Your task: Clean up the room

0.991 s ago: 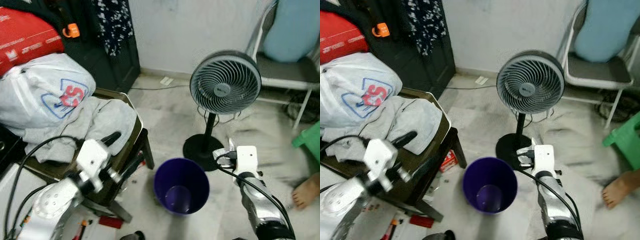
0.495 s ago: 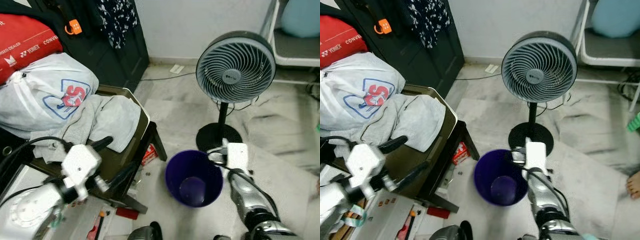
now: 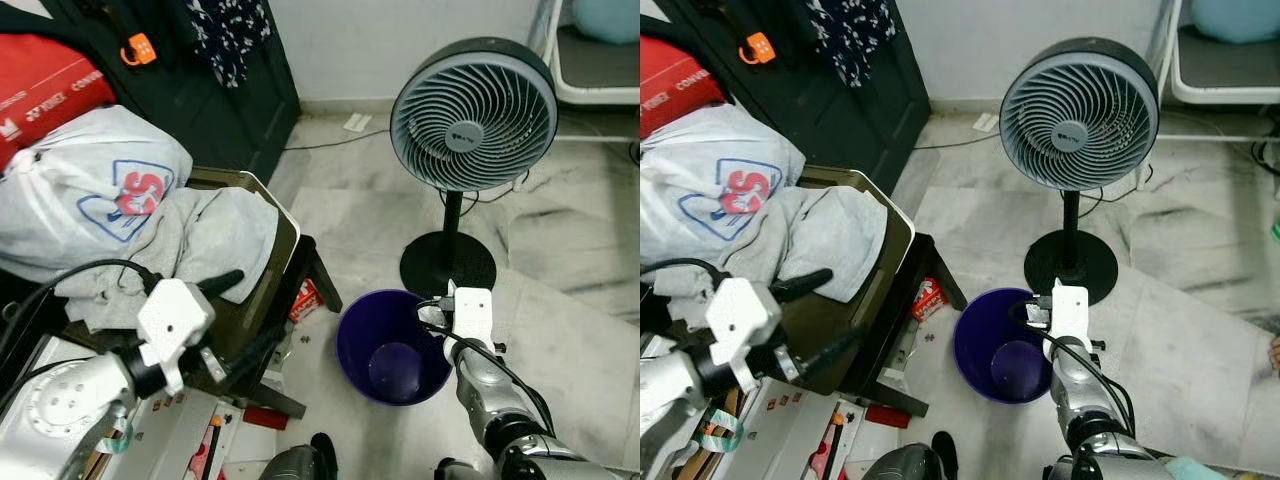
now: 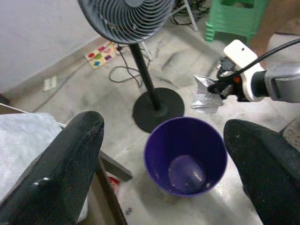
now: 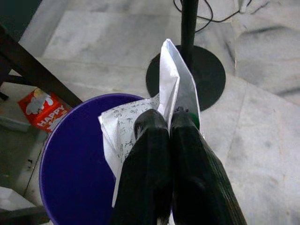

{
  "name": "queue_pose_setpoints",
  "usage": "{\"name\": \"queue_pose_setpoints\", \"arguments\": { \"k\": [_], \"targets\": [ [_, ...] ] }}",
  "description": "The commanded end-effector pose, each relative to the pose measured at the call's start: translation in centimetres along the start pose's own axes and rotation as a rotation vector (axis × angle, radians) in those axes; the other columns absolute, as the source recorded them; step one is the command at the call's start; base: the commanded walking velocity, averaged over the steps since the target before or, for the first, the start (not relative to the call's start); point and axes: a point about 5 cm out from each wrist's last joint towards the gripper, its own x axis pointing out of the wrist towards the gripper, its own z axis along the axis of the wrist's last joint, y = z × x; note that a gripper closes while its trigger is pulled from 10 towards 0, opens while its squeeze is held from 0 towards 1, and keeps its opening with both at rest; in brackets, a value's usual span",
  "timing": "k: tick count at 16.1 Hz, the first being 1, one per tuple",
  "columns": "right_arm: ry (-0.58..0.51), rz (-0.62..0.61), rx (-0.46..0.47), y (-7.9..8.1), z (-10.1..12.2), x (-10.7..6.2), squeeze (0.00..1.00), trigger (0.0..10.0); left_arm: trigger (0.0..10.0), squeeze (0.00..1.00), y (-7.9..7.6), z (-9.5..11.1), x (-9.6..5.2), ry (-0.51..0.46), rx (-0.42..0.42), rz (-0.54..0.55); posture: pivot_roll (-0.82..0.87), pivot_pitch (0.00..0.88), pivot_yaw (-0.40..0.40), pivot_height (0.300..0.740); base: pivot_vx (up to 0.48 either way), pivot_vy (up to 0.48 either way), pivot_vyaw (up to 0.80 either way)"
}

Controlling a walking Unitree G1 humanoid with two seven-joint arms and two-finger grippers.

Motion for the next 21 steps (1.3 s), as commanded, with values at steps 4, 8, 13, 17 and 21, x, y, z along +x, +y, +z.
{"name": "queue_pose_setpoints", "arguments": {
  "k": [4,8,13,17,21],
  "targets": [
    [0.011,0.021,-0.005,1.1,-0.1,0.0,0.0,10.0,10.0,0.0,0.1,-0.1,-0.2,0.025,-0.001,0.023,0.22,0.248,0.29,0.74,0.0,0.0,0.0],
    [-0.034,0.032,0.009,1.1,1.3,0.4,0.0,10.0,10.0,0.0,0.3,0.0,-0.4,0.03,0.002,0.038,0.23,0.252,0.295,0.74,0.0,0.0,0.0],
    [-0.093,0.161,0.043,3.7,2.7,0.5,0.0,10.0,10.0,0.0,0.4,0.0,-0.2,0.027,0.001,0.042,0.22,0.261,0.301,0.74,0.0,0.0,0.0],
    [-0.086,0.24,0.063,5.0,2.2,0.1,0.0,10.0,10.0,0.0,0.5,0.0,-0.1,0.026,0.001,0.039,0.22,0.262,0.304,0.74,0.0,0.0,0.0],
    [-0.07,0.239,0.053,4.8,1.7,0.0,1.0,10.0,10.0,0.0,0.4,0.0,0.1,0.022,0.001,0.04,0.22,0.263,0.3,0.74,0.0,0.0,0.0]
  ]
}}
